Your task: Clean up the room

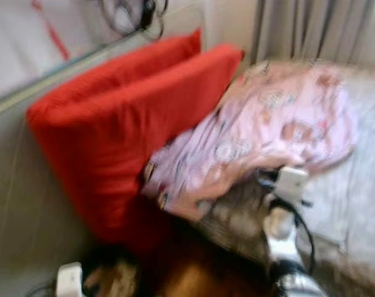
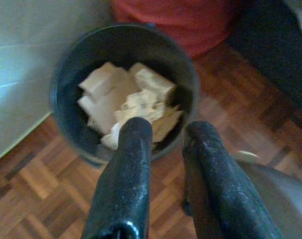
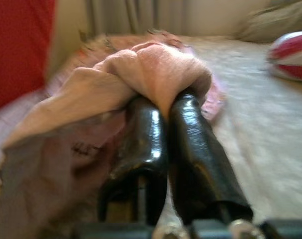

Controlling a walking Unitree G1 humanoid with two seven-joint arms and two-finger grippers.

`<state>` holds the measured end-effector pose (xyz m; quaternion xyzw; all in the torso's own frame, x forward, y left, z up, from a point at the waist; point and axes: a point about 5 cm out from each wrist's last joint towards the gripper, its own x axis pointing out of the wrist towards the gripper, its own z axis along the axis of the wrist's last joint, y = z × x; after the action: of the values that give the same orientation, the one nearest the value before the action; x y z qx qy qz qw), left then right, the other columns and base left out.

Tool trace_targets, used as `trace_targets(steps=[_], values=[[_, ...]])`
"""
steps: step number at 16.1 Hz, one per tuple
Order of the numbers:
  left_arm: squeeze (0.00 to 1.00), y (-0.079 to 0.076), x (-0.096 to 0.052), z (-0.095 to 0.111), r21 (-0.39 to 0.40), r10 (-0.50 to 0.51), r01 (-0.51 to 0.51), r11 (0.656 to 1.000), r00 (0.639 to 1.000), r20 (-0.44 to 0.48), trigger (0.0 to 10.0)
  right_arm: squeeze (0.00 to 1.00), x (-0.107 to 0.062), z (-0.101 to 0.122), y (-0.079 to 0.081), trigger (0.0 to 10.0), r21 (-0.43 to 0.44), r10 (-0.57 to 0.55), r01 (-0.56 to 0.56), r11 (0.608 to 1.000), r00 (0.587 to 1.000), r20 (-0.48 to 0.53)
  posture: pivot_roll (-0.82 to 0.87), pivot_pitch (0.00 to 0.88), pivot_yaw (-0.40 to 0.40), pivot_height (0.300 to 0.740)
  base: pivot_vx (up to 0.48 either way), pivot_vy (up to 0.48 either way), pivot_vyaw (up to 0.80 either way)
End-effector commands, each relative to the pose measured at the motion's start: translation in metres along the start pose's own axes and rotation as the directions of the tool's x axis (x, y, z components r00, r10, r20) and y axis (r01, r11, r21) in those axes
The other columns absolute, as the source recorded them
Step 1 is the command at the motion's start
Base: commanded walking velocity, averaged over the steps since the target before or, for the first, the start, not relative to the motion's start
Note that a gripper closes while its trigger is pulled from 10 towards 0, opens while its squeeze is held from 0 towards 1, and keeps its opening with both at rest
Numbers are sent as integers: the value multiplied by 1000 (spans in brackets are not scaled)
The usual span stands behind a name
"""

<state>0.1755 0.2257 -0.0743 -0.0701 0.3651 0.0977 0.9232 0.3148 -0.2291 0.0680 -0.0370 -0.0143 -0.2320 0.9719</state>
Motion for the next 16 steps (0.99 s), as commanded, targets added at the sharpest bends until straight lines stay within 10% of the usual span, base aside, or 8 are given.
trace_targets(steps=[1,16], values=[[0,2,1,4,7,4,-4,1000,1000,14,10000,0,3,9,5,10000,-10,-5,5,1000,999,49,107,0,106,740,-281,0,0],[0,-1,0,0,42,-17,17,999,1000,2,10000,0,12,31,-16,10000,-29,-133,140,990,976,171,103,0,102,740,-35,0,0]])
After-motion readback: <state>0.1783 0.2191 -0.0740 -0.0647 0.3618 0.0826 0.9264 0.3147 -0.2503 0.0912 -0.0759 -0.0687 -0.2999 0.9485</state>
